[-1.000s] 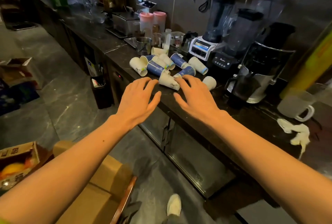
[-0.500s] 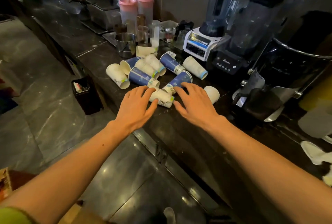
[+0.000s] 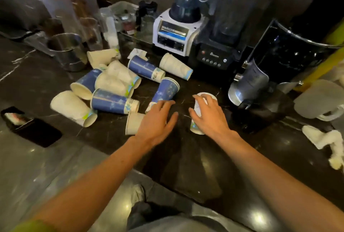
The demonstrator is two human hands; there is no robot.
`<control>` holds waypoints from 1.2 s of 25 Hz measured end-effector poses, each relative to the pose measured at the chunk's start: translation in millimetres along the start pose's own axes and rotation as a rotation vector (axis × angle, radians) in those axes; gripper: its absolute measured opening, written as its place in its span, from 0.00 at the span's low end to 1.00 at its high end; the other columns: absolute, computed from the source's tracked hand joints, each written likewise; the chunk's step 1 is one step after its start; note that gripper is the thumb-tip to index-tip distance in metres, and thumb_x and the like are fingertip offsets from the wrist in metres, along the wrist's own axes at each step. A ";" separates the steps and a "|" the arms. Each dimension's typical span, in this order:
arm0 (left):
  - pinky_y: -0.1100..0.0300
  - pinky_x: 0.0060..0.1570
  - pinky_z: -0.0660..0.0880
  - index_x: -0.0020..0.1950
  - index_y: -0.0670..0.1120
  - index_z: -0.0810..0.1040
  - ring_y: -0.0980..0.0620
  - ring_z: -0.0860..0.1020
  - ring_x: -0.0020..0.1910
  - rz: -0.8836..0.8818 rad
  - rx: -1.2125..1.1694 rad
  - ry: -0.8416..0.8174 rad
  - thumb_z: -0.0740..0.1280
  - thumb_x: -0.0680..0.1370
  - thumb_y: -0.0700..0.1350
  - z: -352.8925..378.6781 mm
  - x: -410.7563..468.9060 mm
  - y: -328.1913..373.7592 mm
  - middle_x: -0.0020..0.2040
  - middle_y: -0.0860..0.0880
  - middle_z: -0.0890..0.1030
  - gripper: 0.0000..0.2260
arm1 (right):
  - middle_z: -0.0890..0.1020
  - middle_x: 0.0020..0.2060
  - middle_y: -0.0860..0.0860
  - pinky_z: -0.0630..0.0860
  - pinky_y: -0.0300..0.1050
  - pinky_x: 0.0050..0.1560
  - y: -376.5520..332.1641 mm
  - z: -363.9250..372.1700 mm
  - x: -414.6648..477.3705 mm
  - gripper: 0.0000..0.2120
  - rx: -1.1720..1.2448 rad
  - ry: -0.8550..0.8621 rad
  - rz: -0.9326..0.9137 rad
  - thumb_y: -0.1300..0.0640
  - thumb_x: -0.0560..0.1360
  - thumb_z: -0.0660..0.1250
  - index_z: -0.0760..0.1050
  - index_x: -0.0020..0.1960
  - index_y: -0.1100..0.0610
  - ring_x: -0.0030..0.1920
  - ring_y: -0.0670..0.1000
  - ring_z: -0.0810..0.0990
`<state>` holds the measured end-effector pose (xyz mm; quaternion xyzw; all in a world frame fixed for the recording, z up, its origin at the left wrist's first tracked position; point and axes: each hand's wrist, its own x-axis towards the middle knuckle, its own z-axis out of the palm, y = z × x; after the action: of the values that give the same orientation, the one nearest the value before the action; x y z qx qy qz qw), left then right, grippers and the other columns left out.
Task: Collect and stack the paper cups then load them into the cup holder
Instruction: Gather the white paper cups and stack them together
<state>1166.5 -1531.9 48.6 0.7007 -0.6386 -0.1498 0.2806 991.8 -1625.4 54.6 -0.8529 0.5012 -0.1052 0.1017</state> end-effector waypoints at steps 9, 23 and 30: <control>0.52 0.67 0.71 0.76 0.46 0.60 0.45 0.73 0.69 -0.262 -0.458 -0.457 0.61 0.82 0.54 65.9 66.1 5.3 0.73 0.41 0.68 0.26 | 0.69 0.68 0.56 0.71 0.50 0.64 24.6 24.2 -2.1 0.26 0.443 0.061 0.621 0.47 0.79 0.63 0.62 0.73 0.53 0.67 0.55 0.71; 0.59 0.56 0.75 0.77 0.47 0.61 0.55 0.75 0.58 -0.383 -0.539 -0.405 0.73 0.75 0.46 77.4 68.4 13.0 0.69 0.47 0.74 0.34 | 0.79 0.59 0.50 0.80 0.42 0.53 43.1 37.6 -14.4 0.17 1.122 0.001 0.664 0.60 0.79 0.65 0.73 0.68 0.55 0.58 0.48 0.80; 0.71 0.50 0.75 0.72 0.54 0.63 0.65 0.74 0.57 -0.319 -0.651 -0.175 0.76 0.72 0.49 19.3 22.7 7.3 0.59 0.63 0.72 0.33 | 0.80 0.59 0.46 0.77 0.35 0.53 9.0 14.4 -26.6 0.18 1.216 -0.089 0.291 0.65 0.78 0.65 0.72 0.65 0.50 0.59 0.40 0.80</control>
<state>1152.8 -1558.3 40.8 0.6500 -0.4620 -0.4462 0.4060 975.7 -1605.4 36.3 -0.5691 0.4579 -0.3211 0.6029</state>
